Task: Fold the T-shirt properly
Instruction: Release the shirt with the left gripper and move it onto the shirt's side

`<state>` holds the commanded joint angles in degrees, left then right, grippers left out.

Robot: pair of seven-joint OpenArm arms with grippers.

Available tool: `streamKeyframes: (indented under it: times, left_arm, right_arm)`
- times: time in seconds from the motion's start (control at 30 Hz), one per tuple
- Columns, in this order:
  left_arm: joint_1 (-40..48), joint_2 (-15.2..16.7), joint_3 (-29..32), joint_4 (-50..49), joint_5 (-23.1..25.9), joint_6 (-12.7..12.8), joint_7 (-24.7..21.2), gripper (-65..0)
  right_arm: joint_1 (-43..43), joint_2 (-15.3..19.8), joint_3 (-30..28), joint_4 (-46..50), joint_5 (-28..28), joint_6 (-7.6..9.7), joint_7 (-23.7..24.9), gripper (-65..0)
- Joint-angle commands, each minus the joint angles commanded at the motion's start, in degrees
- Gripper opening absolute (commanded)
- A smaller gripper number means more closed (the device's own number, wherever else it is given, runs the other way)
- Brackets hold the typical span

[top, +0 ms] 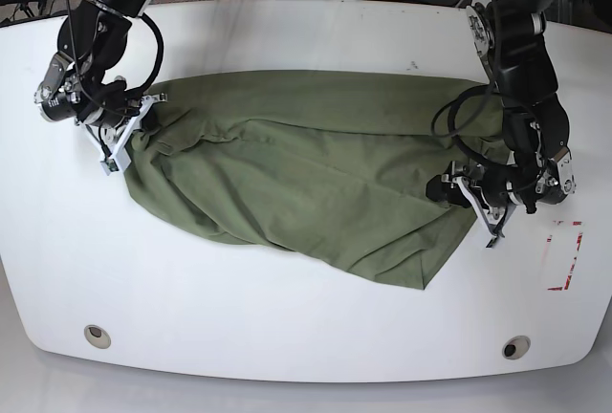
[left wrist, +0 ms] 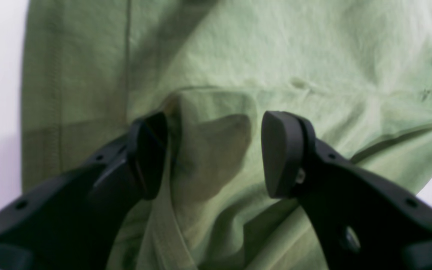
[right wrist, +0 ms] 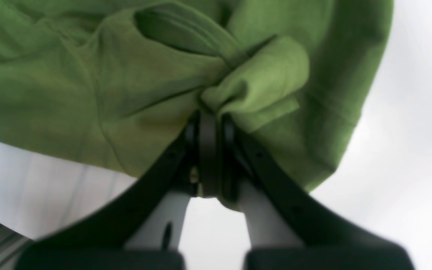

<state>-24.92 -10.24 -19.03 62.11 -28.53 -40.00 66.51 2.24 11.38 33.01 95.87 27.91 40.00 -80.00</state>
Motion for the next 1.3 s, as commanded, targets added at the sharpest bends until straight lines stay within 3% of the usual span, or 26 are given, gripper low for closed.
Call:
streamKeyframes:
  times: [0.07,0.3,0.43,0.83,1.3]
  left_arm:
    - [-0.09,-0.18,0.00,-0.09,0.09,0.00,-0.18,-31.4]
    - [-0.09,-0.18,-0.09,-0.09,0.18,0.00,-0.35,-53.5]
    - [0.35,-0.09,-0.09,-0.09,0.18,0.00,-2.81,-65.0]
    - [-0.26,-0.35,0.00,0.97,-0.09,0.00,-2.55,-65.0]
    - [0.26,-0.35,-3.34,17.49,-0.09,0.00,4.22,-65.0]
  right_arm:
    - [0.00,0.00,0.00,0.00,0.00,0.00,0.00,-65.0]
    - [0.44,0.00,0.00,0.00,0.09,0.00,0.00,-65.0]
    - [0.97,0.00,0.00,0.00,-0.35,0.00,0.00,-65.0]
    - [2.29,0.00,0.00,0.00,-0.35,0.00,0.00,-65.0]
    - [2.37,0.09,0.00,-0.18,-0.44,0.00,0.00,-65.0]
